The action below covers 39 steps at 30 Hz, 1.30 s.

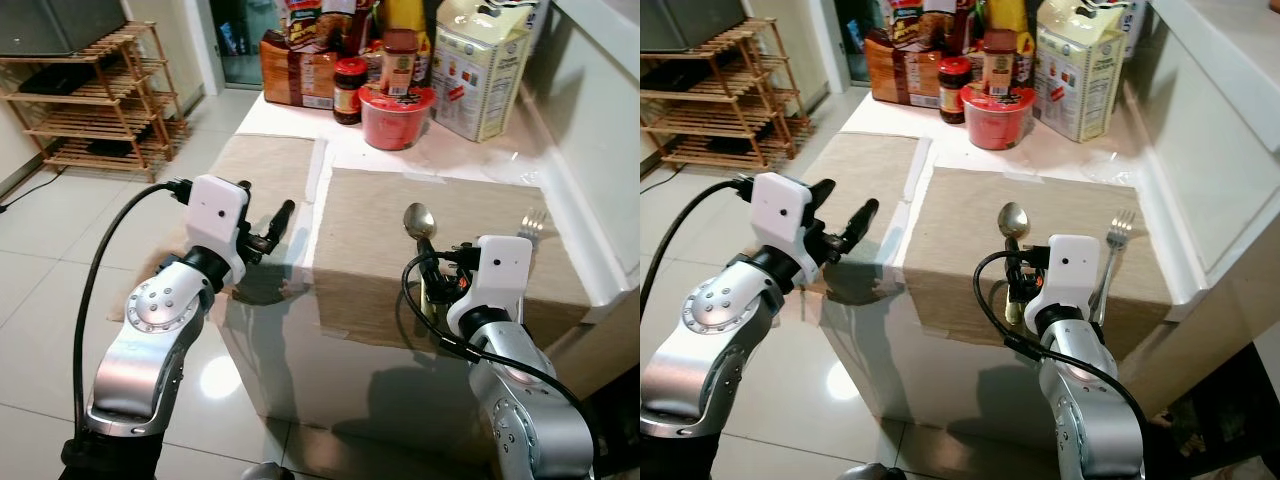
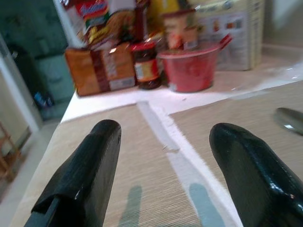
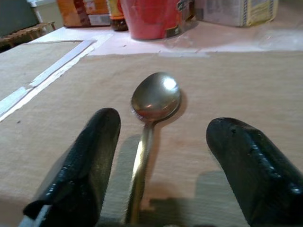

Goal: Setting the table

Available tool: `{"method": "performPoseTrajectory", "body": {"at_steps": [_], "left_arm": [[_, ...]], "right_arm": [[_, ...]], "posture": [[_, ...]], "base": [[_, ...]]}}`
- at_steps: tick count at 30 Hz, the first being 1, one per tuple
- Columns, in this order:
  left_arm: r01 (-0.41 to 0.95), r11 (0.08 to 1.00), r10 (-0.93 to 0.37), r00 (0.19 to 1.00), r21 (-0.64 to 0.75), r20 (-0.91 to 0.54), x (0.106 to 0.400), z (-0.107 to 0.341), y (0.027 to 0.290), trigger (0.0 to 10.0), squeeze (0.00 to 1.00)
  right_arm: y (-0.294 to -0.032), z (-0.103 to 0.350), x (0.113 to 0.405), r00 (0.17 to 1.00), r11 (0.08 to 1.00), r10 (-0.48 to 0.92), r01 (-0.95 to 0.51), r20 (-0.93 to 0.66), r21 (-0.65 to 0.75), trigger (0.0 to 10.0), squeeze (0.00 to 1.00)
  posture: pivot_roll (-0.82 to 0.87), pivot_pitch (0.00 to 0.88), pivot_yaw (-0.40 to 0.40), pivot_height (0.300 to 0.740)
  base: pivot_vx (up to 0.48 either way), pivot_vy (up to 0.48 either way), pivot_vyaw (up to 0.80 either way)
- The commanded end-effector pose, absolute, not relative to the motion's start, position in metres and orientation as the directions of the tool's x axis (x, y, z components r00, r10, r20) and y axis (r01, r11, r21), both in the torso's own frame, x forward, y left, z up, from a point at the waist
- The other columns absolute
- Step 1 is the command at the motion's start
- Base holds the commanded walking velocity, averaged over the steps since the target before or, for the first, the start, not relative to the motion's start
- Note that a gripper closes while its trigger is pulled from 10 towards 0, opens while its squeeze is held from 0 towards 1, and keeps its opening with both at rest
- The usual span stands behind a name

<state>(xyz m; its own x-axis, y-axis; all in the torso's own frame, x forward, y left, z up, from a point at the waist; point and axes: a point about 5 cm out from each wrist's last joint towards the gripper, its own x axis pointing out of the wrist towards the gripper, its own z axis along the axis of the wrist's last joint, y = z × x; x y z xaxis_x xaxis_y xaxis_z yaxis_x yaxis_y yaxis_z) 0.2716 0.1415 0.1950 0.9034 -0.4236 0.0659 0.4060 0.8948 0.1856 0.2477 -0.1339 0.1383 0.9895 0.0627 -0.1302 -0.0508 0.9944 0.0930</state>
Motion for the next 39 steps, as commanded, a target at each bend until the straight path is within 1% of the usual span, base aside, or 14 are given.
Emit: {"method": "performPoseTrajectory", "body": {"at_steps": [1,2,3,7,10,14,15,16,23,35,36,37,38,39], "left_arm": [[0.429,0.882,-0.452,0.888,0.195,0.087,0.264,0.199,0.143,10.0,0.0],[0.456,0.867,-0.479,0.874,0.199,0.086,0.252,0.195,0.143,10.0,0.0],[0.464,0.862,-0.488,0.868,0.204,0.087,0.247,0.193,0.143,10.0,0.0],[0.469,0.864,-0.488,0.87,0.185,0.07,0.237,0.186,0.147,10.0,0.0],[0.454,0.87,-0.472,0.879,0.191,0.061,0.234,0.185,0.153,10.0,0.0],[0.451,0.872,-0.471,0.879,0.191,0.073,0.233,0.187,0.151,10.0,0.0],[0.452,0.872,-0.472,0.878,0.188,0.078,0.233,0.188,0.15,10.0,0.0],[0.454,0.872,-0.474,0.877,0.181,0.084,0.233,0.189,0.149,10.0,0.0],[0.52,0.841,-0.533,0.844,0.148,0.062,0.232,0.188,0.146,10.0,0.0],[0.539,0.826,-0.552,0.832,0.162,0.047,0.234,0.189,0.141,10.0,0.0],[0.539,0.827,-0.551,0.833,0.16,0.044,0.235,0.189,0.141,10.0,0.0],[0.539,0.827,-0.551,0.833,0.16,0.044,0.235,0.189,0.141,10.0,0.0],[0.54,0.826,-0.552,0.833,0.16,0.042,0.236,0.189,0.141,10.0,0.0],[0.541,0.827,-0.552,0.833,0.156,0.037,0.236,0.189,0.141,10.0,0.0]], "right_arm": [[-0.133,0.135,0.25,0.987,0.993,0.081,-0.068,-0.136,0.099,10.0,1.0],[-0.132,0.133,0.255,0.987,0.993,0.09,-0.078,-0.136,0.094,10.0,1.0],[-0.132,0.133,0.257,0.986,0.992,0.093,-0.081,-0.135,0.092,10.0,1.0],[-0.13,0.131,0.26,0.984,0.991,0.113,-0.101,-0.141,0.091,10.0,1.0],[-0.128,0.13,0.262,0.979,0.988,0.137,-0.124,-0.148,0.094,10.0,1.0],[-0.127,0.127,0.266,0.977,0.988,0.14,-0.126,-0.16,0.093,10.0,1.0],[-0.126,0.127,0.268,0.977,0.988,0.135,-0.121,-0.166,0.094,10.0,0.58],[-0.126,0.126,0.27,0.977,0.988,0.132,-0.116,-0.169,0.102,10.0,0.0],[-0.124,0.122,0.276,0.973,0.985,0.131,-0.106,-0.192,0.139,10.0,0.0],[-0.123,0.118,0.278,0.97,0.986,0.117,-0.088,-0.213,0.142,10.0,0.0],[-0.124,0.116,0.276,0.968,0.985,0.101,-0.064,-0.23,0.161,3.5,0.0],[-0.124,0.116,0.276,0.968,0.985,0.101,-0.064,-0.23,0.161,3.5,0.0],[-0.124,0.115,0.276,0.966,0.982,0.102,-0.059,-0.238,0.181,0.0,0.0],[-0.124,0.113,0.275,0.962,0.978,0.101,-0.05,-0.252,0.202,0.0,0.0]], "posture": [[0.1,0.0,0.058,0.74],[0.11,0.0,0.053,0.74],[0.11,0.0,0.053,0.74],[0.11,0.0,0.042,0.74],[0.12,0.0,0.031,0.74],[0.12,0.0,0.024,0.74],[0.13,0.0,0.024,0.74],[0.13,0.0,0.024,0.74],[0.13,0.0,0.028,0.74],[0.13,0.0,0.029,0.74],[0.13,0.0,0.03,0.74],[0.13,0.0,0.03,0.74],[0.13,0.0,0.029,0.74],[0.13,0.0,0.03,0.74]], "base": [[0.0,0.0,0.0],[0.0,0.0,0.0],[0.0,0.0,0.0],[0.0,0.0,0.0],[0.0,0.0,0.0],[0.0,0.0,0.0],[0.0,0.0,0.0],[0.0,0.0,0.0],[0.0,0.0,0.0],[0.0,0.0,0.0],[0.0,0.0,0.0],[0.0,0.0,0.0],[0.0,0.0,0.0],[0.0,0.0,0.0]]}}
